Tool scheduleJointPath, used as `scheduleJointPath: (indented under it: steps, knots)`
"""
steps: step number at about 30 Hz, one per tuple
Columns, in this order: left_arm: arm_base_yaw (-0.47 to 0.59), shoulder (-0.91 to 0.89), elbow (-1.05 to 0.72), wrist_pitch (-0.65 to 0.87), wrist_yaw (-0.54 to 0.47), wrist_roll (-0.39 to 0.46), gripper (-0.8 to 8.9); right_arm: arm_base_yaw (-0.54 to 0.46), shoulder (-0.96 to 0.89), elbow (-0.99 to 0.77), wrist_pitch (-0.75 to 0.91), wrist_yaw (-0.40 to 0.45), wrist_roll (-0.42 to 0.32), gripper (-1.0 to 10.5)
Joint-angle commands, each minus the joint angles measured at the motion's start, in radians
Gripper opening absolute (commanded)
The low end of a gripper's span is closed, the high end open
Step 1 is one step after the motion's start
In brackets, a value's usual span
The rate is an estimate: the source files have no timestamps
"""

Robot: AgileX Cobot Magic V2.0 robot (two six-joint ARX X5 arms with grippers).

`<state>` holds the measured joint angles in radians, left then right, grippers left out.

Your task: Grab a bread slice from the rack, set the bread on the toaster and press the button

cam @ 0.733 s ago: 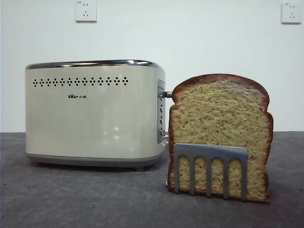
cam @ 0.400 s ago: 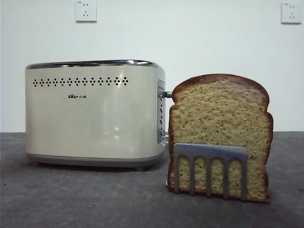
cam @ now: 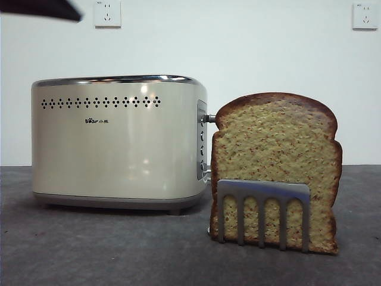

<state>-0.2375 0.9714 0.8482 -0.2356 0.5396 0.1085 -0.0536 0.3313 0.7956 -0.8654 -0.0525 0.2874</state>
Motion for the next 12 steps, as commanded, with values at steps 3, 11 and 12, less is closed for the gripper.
scheduleJointPath:
  steps: [3, 11, 12]
  knots:
    - [-0.13, 0.109, 0.178, -0.1, 0.011, 0.18, -0.08, 0.0, 0.062, 0.08, -0.048, -0.001, -0.011, 0.0]
    - [-0.323, 0.277, 0.422, -0.282, 0.011, 0.37, -0.07, 0.0, 0.148, 0.147, -0.066, -0.082, -0.066, 0.0]
    - [-0.343, 0.293, 0.443, -0.298, 0.012, 0.389, -0.07, 0.0, 0.159, 0.152, -0.071, -0.106, -0.08, 0.0]
